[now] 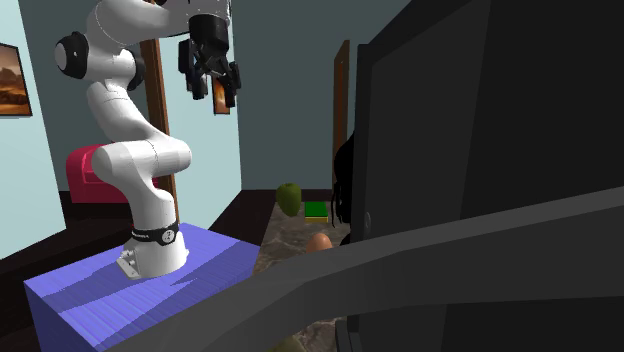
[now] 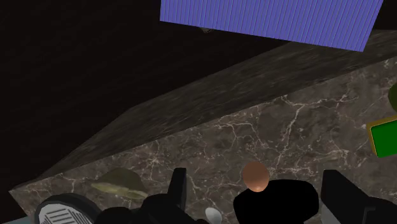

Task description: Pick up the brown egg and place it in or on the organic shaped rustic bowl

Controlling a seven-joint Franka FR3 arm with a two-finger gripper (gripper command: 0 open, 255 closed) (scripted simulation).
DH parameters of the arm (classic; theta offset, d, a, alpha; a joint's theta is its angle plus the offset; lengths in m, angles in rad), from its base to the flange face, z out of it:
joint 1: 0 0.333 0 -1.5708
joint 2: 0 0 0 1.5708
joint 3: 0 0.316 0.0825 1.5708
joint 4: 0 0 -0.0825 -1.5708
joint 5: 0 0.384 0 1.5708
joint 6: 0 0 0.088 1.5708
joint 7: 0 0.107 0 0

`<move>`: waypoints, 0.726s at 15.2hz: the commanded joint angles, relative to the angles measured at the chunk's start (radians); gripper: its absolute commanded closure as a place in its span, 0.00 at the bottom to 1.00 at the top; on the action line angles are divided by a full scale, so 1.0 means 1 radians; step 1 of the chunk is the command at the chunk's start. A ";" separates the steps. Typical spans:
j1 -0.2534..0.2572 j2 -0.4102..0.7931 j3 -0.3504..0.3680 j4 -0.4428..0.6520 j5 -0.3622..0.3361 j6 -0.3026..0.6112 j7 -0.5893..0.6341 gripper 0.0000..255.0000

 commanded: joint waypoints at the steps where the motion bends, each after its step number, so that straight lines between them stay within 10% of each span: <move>1: 0.000 0.000 0.000 0.000 0.000 0.000 0.000 0.00; 11: 0.010 0.218 0.030 -0.120 0.035 0.333 0.074 0.00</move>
